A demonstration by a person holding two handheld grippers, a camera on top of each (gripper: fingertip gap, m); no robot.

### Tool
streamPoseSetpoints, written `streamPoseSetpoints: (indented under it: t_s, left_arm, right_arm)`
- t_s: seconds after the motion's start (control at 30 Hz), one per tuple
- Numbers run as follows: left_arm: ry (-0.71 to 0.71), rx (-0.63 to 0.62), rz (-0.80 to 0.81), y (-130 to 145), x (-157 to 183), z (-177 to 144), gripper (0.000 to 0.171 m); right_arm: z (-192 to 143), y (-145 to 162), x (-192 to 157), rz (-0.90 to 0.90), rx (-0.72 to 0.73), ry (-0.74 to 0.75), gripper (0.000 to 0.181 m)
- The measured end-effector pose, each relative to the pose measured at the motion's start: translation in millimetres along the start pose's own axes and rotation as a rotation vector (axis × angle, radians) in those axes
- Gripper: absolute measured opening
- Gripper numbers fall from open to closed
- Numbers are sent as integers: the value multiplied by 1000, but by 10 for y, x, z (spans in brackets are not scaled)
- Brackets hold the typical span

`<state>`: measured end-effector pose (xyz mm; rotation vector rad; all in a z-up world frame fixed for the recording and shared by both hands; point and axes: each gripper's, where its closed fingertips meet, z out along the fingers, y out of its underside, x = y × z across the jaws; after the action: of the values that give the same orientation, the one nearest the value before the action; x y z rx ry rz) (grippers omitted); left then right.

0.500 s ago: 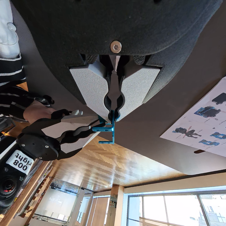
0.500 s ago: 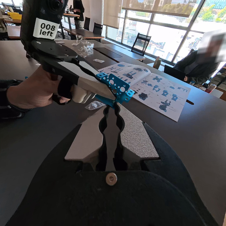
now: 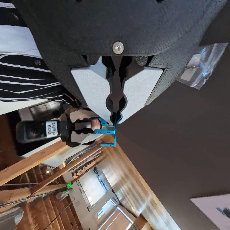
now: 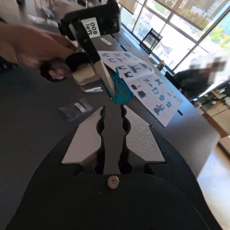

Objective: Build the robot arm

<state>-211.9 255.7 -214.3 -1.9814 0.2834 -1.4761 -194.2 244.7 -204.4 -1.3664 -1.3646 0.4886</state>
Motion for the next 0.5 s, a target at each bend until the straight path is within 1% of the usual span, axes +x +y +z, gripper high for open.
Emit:
streamPoseSetpoints:
  t_s: [0.03,0.1,0.17,0.23,0.33,0.43,0.5]
  left_arm:
    - [21,-6,-34,23,1,16,1]
    - [68,-17,-89,60,26,47,1]
    - [87,-29,-113,88,36,63,1]
    - [98,-39,-128,107,40,73,1]
    - [132,-43,-157,113,66,72,1]
    - [144,-51,-185,134,57,81,1]
    - [180,-47,-227,130,76,79,1]
  right_arm:
    - [16,20,2,-77,-24,33,23]
    - [48,15,-79,-189,-42,36,19]
    - [75,10,-84,-227,-50,62,17]
    - [68,-6,-55,-244,-47,91,11]
    - [51,-28,-75,-243,-33,81,10]
    - [50,-13,-90,-200,-27,54,10]
    - [41,-35,-92,-148,-3,36,9]
